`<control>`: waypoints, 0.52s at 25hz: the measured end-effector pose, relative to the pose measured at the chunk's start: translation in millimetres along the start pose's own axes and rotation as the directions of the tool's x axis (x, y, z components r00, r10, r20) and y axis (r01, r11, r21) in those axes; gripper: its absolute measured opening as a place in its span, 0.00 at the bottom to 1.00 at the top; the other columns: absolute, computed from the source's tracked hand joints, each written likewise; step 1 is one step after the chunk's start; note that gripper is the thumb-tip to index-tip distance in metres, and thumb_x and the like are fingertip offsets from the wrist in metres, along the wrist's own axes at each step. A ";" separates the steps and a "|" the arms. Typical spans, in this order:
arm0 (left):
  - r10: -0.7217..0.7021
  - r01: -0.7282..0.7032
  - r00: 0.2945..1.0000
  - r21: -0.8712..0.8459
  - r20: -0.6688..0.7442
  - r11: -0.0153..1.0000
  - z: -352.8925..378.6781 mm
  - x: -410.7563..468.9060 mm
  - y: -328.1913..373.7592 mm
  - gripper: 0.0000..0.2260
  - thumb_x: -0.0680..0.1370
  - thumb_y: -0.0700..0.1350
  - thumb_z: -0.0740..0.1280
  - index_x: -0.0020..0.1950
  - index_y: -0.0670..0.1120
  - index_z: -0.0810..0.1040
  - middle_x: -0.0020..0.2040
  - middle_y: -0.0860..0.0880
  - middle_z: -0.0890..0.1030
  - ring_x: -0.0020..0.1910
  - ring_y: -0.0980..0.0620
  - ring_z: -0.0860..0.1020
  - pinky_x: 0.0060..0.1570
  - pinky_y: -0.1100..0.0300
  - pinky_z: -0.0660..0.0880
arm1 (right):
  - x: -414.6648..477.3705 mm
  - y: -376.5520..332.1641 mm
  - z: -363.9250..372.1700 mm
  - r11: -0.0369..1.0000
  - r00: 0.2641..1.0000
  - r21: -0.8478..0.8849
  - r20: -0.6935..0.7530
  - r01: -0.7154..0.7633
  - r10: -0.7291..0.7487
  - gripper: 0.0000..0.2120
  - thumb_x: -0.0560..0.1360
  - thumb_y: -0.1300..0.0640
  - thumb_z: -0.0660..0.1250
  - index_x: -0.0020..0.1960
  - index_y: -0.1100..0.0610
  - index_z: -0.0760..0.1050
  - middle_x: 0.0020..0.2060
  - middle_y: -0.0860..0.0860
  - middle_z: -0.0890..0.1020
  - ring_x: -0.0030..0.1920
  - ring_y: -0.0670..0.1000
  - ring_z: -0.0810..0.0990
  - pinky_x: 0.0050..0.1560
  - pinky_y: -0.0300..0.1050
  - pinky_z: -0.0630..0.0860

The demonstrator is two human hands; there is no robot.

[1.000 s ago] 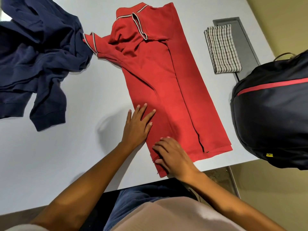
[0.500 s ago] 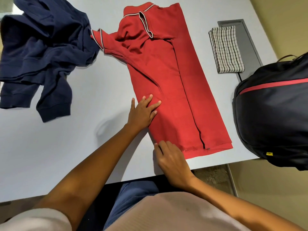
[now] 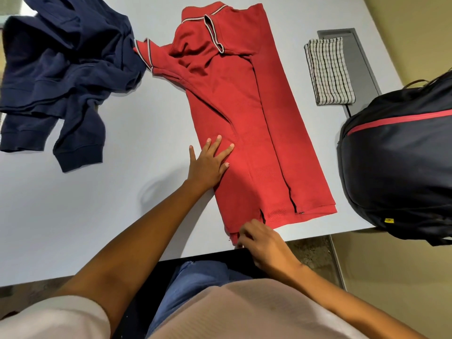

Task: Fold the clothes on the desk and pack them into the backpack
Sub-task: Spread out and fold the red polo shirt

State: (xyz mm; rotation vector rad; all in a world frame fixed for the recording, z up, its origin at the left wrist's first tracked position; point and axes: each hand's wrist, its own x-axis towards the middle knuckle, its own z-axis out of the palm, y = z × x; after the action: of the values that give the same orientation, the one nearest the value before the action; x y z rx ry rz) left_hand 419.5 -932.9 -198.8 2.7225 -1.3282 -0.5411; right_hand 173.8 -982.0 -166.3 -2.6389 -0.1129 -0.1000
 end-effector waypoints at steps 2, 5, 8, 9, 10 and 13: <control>-0.009 0.009 1.000 0.000 -0.001 1.000 2.9 -2.3 1.9 0.24 0.83 0.55 0.53 0.78 0.59 0.50 0.80 0.48 0.47 0.78 0.44 0.47 0.70 0.32 0.49 | 16.5 -0.9 1.8 0.999 0.999 -0.033 -0.013 -0.034 0.034 0.05 0.69 0.66 0.69 0.43 0.59 0.77 0.44 0.54 0.76 0.44 0.55 0.72 0.39 0.47 0.67; -0.008 0.008 1.000 -0.001 0.002 1.000 3.2 -2.2 1.6 0.24 0.83 0.55 0.52 0.78 0.59 0.49 0.80 0.48 0.46 0.78 0.44 0.47 0.70 0.32 0.48 | 39.7 -4.6 19.9 0.972 0.995 -0.233 0.098 0.013 0.010 0.05 0.70 0.57 0.69 0.43 0.57 0.74 0.43 0.54 0.75 0.44 0.55 0.71 0.40 0.49 0.64; -0.004 0.004 1.000 0.002 -0.001 1.000 3.4 -1.5 0.4 0.24 0.83 0.55 0.53 0.78 0.59 0.49 0.80 0.48 0.47 0.78 0.44 0.47 0.70 0.32 0.48 | 54.3 -13.3 26.6 0.951 0.986 -0.309 0.163 0.013 0.040 0.06 0.65 0.65 0.64 0.35 0.55 0.73 0.34 0.52 0.74 0.34 0.53 0.71 0.33 0.47 0.62; -0.006 0.006 1.000 -0.002 0.001 1.000 3.7 -1.2 0.6 0.24 0.83 0.56 0.53 0.78 0.59 0.49 0.80 0.48 0.47 0.78 0.44 0.47 0.70 0.32 0.48 | 57.0 -12.9 24.4 0.945 0.984 -0.326 0.175 0.026 0.034 0.08 0.64 0.65 0.61 0.32 0.54 0.73 0.32 0.51 0.73 0.32 0.52 0.71 0.32 0.46 0.62; -0.009 0.009 1.000 -0.009 0.003 1.000 4.2 -1.3 1.0 0.24 0.83 0.56 0.53 0.78 0.60 0.49 0.80 0.48 0.47 0.79 0.44 0.47 0.70 0.32 0.48 | 57.4 -12.2 19.2 0.942 0.982 -0.334 0.189 0.036 0.030 0.09 0.63 0.65 0.58 0.29 0.54 0.73 0.30 0.51 0.73 0.31 0.51 0.72 0.31 0.45 0.63; -0.022 0.021 1.000 -0.025 -0.004 0.999 6.5 -3.4 2.4 0.24 0.83 0.56 0.53 0.78 0.60 0.50 0.80 0.49 0.47 0.78 0.44 0.47 0.70 0.32 0.49 | 39.2 -0.4 17.2 0.962 0.978 -0.242 0.191 0.124 -0.078 0.08 0.63 0.65 0.60 0.29 0.55 0.74 0.31 0.51 0.74 0.31 0.52 0.73 0.28 0.46 0.66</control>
State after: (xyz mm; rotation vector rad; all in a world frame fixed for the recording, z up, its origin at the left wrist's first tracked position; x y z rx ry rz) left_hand 413.5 -931.1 -203.4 2.7197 -1.2840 -0.5492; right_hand 213.6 -971.0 -177.6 -2.8938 -0.3167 0.0975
